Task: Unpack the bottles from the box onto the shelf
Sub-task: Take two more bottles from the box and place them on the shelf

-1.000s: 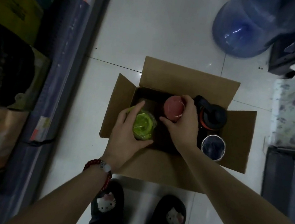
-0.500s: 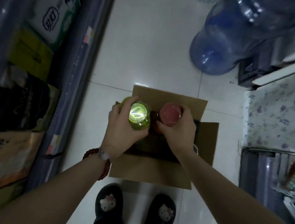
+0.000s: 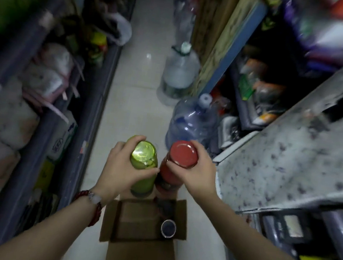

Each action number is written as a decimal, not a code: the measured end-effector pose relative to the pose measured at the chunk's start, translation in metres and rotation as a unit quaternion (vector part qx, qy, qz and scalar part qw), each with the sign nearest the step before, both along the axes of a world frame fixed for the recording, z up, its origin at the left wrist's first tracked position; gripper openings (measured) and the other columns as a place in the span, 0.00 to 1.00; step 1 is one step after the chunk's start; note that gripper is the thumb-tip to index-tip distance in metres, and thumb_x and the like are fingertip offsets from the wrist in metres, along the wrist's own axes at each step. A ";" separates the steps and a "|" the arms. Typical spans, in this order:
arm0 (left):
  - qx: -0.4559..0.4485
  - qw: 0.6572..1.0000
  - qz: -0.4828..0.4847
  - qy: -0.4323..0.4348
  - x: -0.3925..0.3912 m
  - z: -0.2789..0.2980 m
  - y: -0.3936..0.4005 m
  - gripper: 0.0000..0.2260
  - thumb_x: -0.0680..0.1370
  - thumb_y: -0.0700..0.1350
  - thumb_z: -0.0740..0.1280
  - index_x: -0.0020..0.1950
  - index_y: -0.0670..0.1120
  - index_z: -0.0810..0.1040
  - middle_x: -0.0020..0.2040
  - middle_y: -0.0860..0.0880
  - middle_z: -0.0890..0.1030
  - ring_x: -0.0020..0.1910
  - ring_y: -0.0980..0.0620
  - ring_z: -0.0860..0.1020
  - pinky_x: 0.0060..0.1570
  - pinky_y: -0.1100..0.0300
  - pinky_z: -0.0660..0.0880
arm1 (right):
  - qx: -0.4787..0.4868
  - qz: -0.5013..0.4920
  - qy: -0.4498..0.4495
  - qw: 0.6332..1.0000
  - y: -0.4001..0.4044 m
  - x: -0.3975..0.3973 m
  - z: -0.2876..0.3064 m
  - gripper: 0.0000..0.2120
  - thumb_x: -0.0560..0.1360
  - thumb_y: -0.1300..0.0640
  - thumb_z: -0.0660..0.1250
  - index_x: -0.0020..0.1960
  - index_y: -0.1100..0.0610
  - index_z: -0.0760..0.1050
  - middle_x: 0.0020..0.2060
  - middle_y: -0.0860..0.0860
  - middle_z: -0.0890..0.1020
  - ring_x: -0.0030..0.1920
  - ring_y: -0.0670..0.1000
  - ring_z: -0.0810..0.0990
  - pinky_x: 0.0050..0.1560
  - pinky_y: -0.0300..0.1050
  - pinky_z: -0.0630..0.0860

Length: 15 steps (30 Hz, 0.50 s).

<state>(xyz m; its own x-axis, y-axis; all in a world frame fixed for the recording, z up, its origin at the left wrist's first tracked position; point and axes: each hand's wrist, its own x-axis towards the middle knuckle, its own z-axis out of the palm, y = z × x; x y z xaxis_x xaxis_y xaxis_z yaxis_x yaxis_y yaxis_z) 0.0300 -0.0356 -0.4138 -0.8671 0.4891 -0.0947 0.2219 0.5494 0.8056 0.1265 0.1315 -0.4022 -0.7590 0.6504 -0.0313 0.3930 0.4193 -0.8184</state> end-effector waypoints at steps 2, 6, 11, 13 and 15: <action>0.026 0.999 -0.018 0.019 -0.003 0.048 0.012 0.38 0.60 0.57 0.79 0.67 0.61 0.68 0.56 0.51 0.74 0.56 0.53 0.72 0.59 0.58 0.71 | -0.001 -0.019 0.025 1.000 0.009 0.006 0.047 0.38 0.55 0.39 0.76 0.63 0.46 0.71 0.57 0.45 0.80 0.59 0.48 0.78 0.62 0.50 0.75; 0.102 0.993 -0.062 0.013 -0.002 0.142 0.038 0.37 0.61 0.54 0.79 0.67 0.62 0.67 0.60 0.53 0.73 0.58 0.55 0.73 0.61 0.57 0.71 | -0.032 -0.074 0.085 0.993 0.025 0.026 0.137 0.40 0.53 0.37 0.76 0.63 0.42 0.68 0.57 0.44 0.79 0.59 0.47 0.78 0.61 0.51 0.76; 0.206 0.969 -0.133 -0.004 0.009 0.250 0.079 0.40 0.57 0.60 0.78 0.66 0.66 0.67 0.62 0.55 0.77 0.59 0.56 0.78 0.60 0.52 0.76 | -0.036 -0.125 0.162 0.978 0.047 0.062 0.253 0.31 0.58 0.48 0.81 0.57 0.50 0.74 0.52 0.46 0.82 0.51 0.41 0.81 0.55 0.44 0.78; 0.243 0.956 -0.164 -0.018 0.019 0.288 0.096 0.40 0.57 0.59 0.79 0.66 0.66 0.68 0.62 0.56 0.78 0.58 0.58 0.78 0.60 0.53 0.76 | -0.027 -0.143 0.193 0.970 0.054 0.080 0.295 0.31 0.57 0.45 0.80 0.57 0.50 0.75 0.51 0.46 0.83 0.50 0.42 0.82 0.55 0.45 0.79; 0.265 0.943 -0.198 -0.022 0.033 0.325 0.110 0.37 0.60 0.55 0.80 0.66 0.65 0.68 0.61 0.58 0.78 0.57 0.60 0.78 0.58 0.57 0.76 | -0.014 -0.170 0.224 0.960 0.058 0.099 0.332 0.30 0.55 0.41 0.79 0.55 0.47 0.76 0.49 0.46 0.84 0.50 0.44 0.83 0.56 0.49 0.80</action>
